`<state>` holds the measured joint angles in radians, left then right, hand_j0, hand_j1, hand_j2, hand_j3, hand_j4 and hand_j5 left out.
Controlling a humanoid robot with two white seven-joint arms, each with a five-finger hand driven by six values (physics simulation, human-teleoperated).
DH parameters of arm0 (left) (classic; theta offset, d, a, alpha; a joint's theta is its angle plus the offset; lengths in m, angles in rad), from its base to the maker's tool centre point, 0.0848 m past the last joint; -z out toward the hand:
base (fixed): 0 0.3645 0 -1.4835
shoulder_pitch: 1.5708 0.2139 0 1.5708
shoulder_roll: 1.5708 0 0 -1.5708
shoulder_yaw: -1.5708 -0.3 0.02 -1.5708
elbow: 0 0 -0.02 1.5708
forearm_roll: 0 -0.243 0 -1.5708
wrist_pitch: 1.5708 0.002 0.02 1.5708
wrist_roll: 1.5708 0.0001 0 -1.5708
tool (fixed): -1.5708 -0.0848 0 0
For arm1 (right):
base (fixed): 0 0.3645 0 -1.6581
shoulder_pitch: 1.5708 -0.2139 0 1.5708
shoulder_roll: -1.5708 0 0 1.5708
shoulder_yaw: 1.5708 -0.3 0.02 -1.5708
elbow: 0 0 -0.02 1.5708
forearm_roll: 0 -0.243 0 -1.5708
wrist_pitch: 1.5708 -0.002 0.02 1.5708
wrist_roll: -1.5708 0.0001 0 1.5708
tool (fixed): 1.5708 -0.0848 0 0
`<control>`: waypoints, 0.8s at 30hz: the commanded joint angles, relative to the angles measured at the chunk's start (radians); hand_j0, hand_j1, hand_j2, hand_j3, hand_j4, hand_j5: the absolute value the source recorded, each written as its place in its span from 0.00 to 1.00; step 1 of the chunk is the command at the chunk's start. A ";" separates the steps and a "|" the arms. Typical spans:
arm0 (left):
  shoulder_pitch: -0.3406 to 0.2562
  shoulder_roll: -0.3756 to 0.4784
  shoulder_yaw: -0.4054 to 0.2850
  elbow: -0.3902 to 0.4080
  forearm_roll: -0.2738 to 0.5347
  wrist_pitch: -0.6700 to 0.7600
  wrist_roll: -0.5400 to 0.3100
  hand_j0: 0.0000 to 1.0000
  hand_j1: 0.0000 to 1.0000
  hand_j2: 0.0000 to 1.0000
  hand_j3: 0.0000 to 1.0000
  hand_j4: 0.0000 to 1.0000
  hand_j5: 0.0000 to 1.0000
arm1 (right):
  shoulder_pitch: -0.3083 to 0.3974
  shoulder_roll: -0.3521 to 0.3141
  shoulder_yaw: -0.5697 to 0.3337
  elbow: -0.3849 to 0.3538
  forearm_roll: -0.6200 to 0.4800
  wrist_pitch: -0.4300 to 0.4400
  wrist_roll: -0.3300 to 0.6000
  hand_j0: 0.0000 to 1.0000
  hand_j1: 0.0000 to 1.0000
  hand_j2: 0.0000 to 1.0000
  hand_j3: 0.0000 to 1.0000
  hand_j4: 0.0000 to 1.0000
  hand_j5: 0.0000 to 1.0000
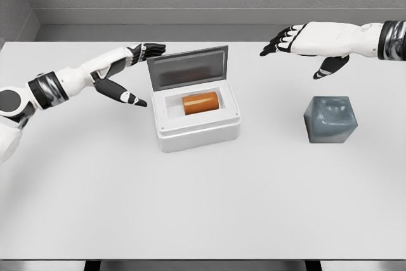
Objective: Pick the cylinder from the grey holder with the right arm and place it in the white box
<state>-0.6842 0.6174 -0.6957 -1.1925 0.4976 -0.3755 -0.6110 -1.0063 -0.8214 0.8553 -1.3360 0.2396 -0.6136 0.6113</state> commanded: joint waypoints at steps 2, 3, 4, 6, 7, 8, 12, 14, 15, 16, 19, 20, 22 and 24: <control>0.011 0.025 0.001 -0.044 0.009 0.001 0.000 1.00 1.00 1.00 1.00 1.00 1.00 | 0.000 -0.002 -0.001 0.000 -0.006 0.003 0.000 1.00 1.00 1.00 1.00 1.00 1.00; 0.012 0.030 0.001 -0.050 0.012 0.001 0.000 1.00 1.00 1.00 1.00 1.00 1.00 | 0.000 -0.002 -0.001 0.000 -0.005 0.003 0.000 1.00 1.00 1.00 1.00 1.00 1.00; 0.014 0.031 0.001 -0.052 0.016 0.000 0.000 1.00 1.00 1.00 1.00 1.00 1.00 | 0.000 -0.001 -0.001 0.000 -0.005 0.003 0.000 1.00 1.00 1.00 1.00 1.00 1.00; 0.014 0.033 0.001 -0.056 0.018 0.000 0.000 1.00 1.00 1.00 1.00 1.00 1.00 | -0.002 0.001 -0.002 0.000 -0.006 0.003 0.000 1.00 1.00 1.00 1.00 1.00 1.00; 0.014 0.035 0.001 -0.058 0.019 0.000 0.000 1.00 1.00 1.00 1.00 1.00 1.00 | -0.002 -0.001 -0.002 0.000 -0.006 0.003 0.000 1.00 1.00 1.00 1.00 1.00 1.00; 0.014 0.044 0.001 -0.078 0.019 0.000 0.000 1.00 1.00 1.00 1.00 1.00 1.00 | -0.002 -0.002 -0.002 0.000 -0.006 0.003 0.000 1.00 1.00 1.00 1.00 1.00 1.00; 0.014 0.054 0.001 -0.116 0.033 -0.003 0.000 1.00 1.00 1.00 1.00 1.00 1.00 | -0.002 -0.002 -0.002 0.000 -0.006 0.003 0.000 1.00 1.00 1.00 1.00 1.00 1.00; 0.014 0.056 0.001 -0.116 0.038 -0.003 0.000 1.00 1.00 1.00 1.00 1.00 1.00 | -0.002 -0.004 -0.002 0.000 -0.006 0.003 0.000 1.00 1.00 1.00 1.00 1.00 1.00; 0.015 0.061 0.001 -0.117 0.038 -0.003 0.000 1.00 1.00 1.00 1.00 1.00 1.00 | 0.000 -0.004 -0.002 0.000 -0.006 0.003 0.000 1.00 1.00 1.00 1.00 1.00 1.00; 0.014 0.061 0.001 -0.117 0.045 -0.003 0.000 1.00 1.00 1.00 1.00 1.00 1.00 | 0.000 -0.004 -0.002 0.000 -0.006 0.003 0.000 1.00 1.00 1.00 1.00 1.00 1.00; 0.014 0.064 0.001 -0.117 0.059 -0.002 0.000 1.00 1.00 1.00 1.00 1.00 1.00 | 0.000 -0.022 -0.002 0.000 -0.006 0.003 0.000 1.00 1.00 1.00 1.00 1.00 1.00; 0.015 0.064 0.001 -0.117 0.059 -0.002 0.000 1.00 1.00 1.00 1.00 1.00 1.00 | 0.000 -0.024 -0.002 0.000 -0.006 0.003 0.000 1.00 1.00 1.00 1.00 1.00 1.00; 0.015 0.076 0.001 -0.117 0.065 -0.002 0.000 1.00 1.00 1.00 1.00 1.00 1.00 | 0.000 -0.022 -0.002 -0.002 -0.006 0.003 0.000 1.00 1.00 1.00 1.00 1.00 1.00; 0.015 0.084 0.001 -0.111 0.082 0.003 0.000 1.00 1.00 1.00 1.00 1.00 1.00 | 0.000 -0.024 -0.002 0.000 -0.006 0.003 0.000 1.00 1.00 1.00 1.00 1.00 1.00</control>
<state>-0.6688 0.6925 -0.6956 -1.3059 0.5611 -0.3773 -0.6110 -1.0063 -0.8418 0.8538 -1.3364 0.2383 -0.6136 0.6113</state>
